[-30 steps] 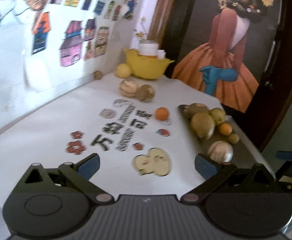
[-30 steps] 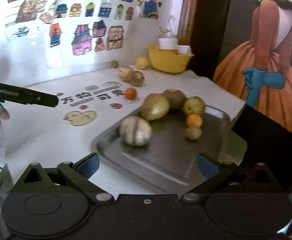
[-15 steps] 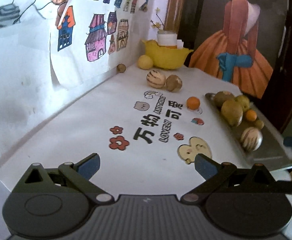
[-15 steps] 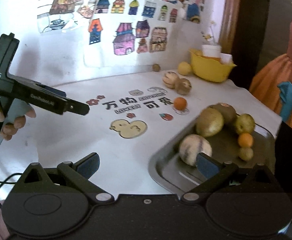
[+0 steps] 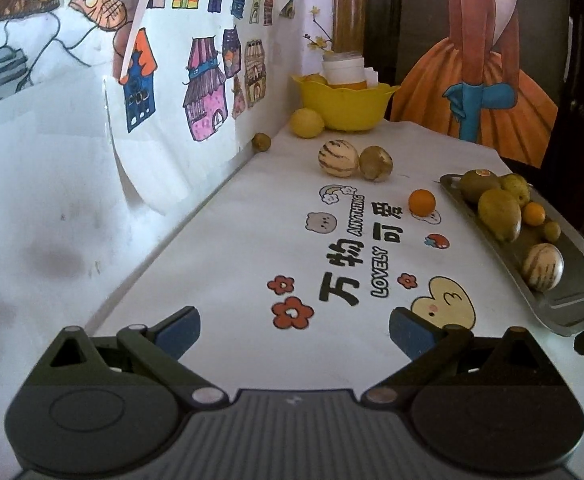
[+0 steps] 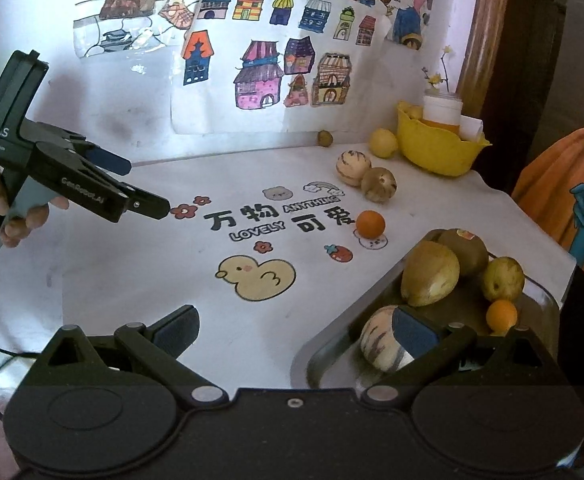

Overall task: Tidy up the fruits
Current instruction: 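Move both tools back toward the remaining fruit on the tablecloth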

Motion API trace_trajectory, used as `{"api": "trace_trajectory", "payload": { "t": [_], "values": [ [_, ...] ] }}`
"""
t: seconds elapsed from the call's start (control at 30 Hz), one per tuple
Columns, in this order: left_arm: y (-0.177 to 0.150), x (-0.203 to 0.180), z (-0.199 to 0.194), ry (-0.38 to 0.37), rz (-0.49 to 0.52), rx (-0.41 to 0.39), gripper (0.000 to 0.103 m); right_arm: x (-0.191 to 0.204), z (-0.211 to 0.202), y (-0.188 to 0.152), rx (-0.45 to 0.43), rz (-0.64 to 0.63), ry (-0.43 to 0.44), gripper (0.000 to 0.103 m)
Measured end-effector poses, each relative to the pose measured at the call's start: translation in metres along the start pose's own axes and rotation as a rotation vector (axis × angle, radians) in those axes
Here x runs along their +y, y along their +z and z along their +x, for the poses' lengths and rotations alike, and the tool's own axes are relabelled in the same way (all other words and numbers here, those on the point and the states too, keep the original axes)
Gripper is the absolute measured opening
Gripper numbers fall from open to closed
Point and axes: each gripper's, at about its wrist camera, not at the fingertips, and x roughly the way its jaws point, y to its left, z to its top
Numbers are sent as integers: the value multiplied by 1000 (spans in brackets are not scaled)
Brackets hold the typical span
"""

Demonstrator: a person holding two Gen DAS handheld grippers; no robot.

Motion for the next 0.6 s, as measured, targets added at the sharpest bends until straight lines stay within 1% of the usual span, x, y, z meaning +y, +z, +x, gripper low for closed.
{"api": "trace_trajectory", "payload": {
  "t": [0.17, 0.37, 0.6],
  "values": [
    [7, 0, 7, 6, 19, 5, 103, -6, 7, 8, 0, -25, 1, 102],
    [11, -6, 17, -13, 28, 2, 103, -15, 12, 19, -6, -95, -13, 102],
    [14, -13, 31, -24, 43, 22, 103, -32, 19, 28, -3, -123, -21, 102]
  ]
}}
